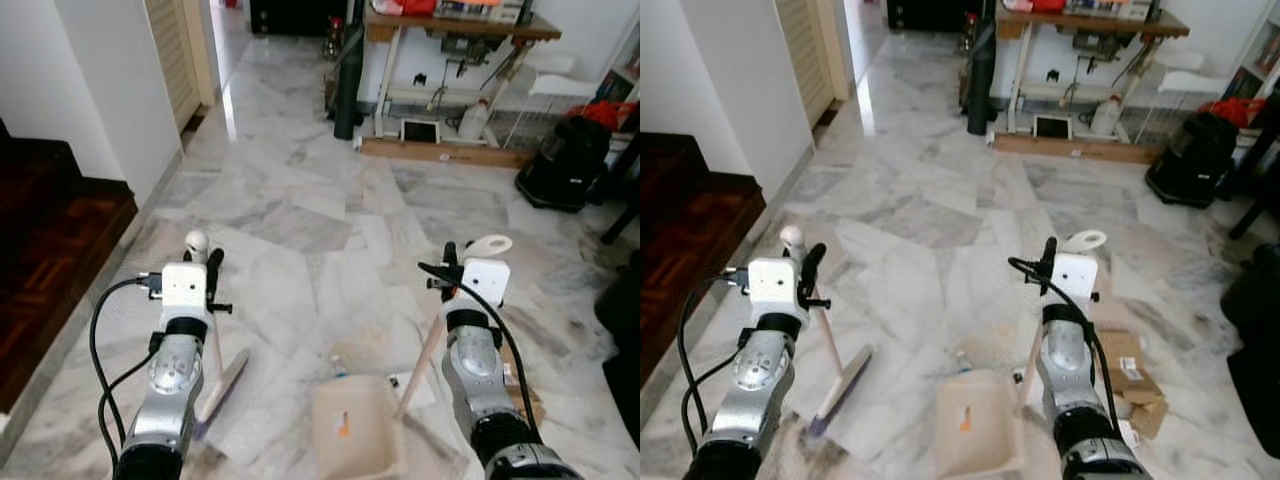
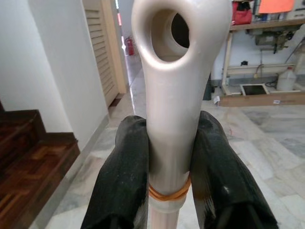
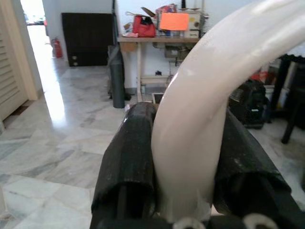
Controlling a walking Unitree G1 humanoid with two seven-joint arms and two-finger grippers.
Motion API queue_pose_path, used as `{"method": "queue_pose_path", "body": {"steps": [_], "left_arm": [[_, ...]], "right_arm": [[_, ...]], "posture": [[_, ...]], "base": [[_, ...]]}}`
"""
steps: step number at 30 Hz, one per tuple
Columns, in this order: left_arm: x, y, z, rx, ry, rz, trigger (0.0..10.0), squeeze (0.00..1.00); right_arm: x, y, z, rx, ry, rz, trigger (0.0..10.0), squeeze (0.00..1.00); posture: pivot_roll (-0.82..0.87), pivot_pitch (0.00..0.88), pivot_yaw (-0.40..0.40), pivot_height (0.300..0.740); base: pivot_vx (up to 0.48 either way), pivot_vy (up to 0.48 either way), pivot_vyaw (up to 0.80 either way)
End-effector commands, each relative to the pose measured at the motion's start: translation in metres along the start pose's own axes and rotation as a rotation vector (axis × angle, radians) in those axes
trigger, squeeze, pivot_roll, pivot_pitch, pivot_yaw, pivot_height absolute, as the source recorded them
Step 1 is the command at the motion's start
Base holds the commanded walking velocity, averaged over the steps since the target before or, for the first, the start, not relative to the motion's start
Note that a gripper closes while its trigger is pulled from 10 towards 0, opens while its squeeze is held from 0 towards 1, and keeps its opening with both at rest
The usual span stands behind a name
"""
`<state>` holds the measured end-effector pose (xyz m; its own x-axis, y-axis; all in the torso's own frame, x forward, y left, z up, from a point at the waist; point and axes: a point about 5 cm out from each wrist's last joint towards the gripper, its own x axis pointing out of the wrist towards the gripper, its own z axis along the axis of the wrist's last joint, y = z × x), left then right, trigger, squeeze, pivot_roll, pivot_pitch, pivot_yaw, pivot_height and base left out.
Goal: Sweep floor
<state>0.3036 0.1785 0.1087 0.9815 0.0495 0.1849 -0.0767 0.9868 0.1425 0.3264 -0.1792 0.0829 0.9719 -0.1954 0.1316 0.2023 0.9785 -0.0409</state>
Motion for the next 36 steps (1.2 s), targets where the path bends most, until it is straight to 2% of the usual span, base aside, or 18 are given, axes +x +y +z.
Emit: {"method": "queue_pose_path", "body": {"steps": [1,13,31,36], "left_arm": [[0.0052,-0.0003,0.01,-0.008,-0.054,-0.001,10.0,0.0],[0.0055,0.0011,0.0102,-0.006,-0.055,0.0,10.0,0.0],[0.0058,-0.001,0.0109,-0.01,-0.062,-0.012,10.0,0.0],[0.0064,-0.0017,0.0121,-0.007,-0.07,-0.02,10.0,0.0]], "right_arm": [[0.005,-0.0016,0.0062,-0.023,-0.026,0.007,10.0,0.0],[0.0055,0.0002,0.0062,0.002,-0.018,0.0,10.0,0.0],[0.0068,-0.0022,0.0071,0.005,-0.02,-0.009,10.0,0.0],[0.0067,-0.0017,0.0075,0.004,-0.024,-0.014,10.0,0.0]], "posture": [[0.08,0.0,-0.029,0.74],[0.08,0.0,-0.027,0.74],[0.08,0.0,-0.024,0.74],[0.08,0.0,-0.023,0.74]], "base": [[0.0,0.435,0.0],[0.0,0.381,0.0],[0.0,0.351,-0.78],[0.0,0.051,-0.76]]}}
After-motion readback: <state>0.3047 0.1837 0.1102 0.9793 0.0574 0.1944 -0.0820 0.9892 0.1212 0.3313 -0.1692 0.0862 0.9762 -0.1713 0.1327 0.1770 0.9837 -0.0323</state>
